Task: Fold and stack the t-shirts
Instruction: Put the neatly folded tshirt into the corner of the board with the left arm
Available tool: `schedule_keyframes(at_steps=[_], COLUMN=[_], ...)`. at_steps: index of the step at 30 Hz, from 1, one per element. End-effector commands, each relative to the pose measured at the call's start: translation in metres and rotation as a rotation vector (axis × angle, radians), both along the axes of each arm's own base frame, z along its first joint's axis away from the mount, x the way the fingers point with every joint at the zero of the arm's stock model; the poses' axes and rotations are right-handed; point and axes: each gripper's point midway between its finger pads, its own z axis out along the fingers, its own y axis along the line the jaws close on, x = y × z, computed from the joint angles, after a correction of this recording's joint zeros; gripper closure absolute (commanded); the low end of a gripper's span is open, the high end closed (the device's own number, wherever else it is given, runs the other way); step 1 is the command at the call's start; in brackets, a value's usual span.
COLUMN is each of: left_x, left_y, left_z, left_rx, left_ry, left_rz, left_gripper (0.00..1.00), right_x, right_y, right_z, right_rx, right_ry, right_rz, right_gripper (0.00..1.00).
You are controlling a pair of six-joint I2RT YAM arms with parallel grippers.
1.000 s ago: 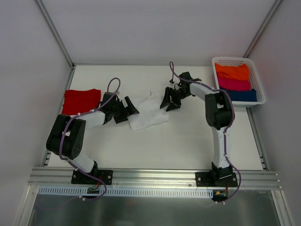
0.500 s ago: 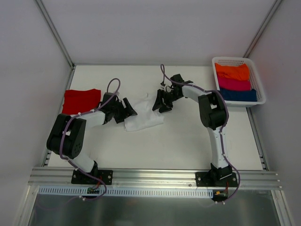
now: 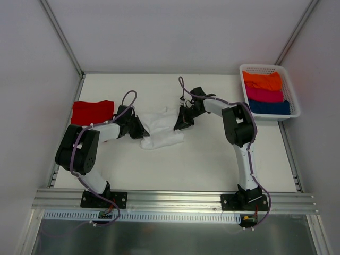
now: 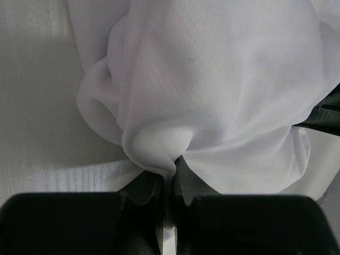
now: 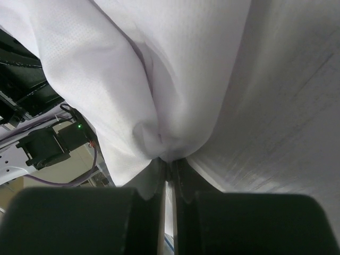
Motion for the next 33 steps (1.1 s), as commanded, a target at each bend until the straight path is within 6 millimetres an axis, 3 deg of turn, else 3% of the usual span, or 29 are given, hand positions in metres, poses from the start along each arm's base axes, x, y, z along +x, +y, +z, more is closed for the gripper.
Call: schedule_keyframes(at_steps=[1, 10, 19, 25, 33], left_x=[-0.004, 0.009, 0.011, 0.01, -0.007], left_y=[0.013, 0.034, 0.056, 0.081, 0.12], left_z=[-0.001, 0.038, 0.08, 0.105, 0.137], left_rx=[0.091, 0.253, 0.37, 0.487, 0.658], left_ry=[0.032, 0.021, 0.001, -0.01, 0.032], left_rz=[-0.011, -0.02, 0.007, 0.07, 0.17], left_gripper=[1.0, 1.0, 1.0, 1.0, 1.0], right_x=[-0.002, -0.004, -0.02, -0.03, -0.033], right_y=[0.011, 0.038, 0.082, 0.105, 0.149], right_z=[0.032, 0.072, 0.106, 0.112, 0.129], right_rx=[0.04, 0.091, 0.174, 0.194, 0.246], right_ry=[-0.053, -0.082, -0.088, -0.076, -0.092], right_rz=[0.024, 0.055, 0.128, 0.168, 0.208], right_gripper=[1.0, 0.99, 0.99, 0.99, 1.0])
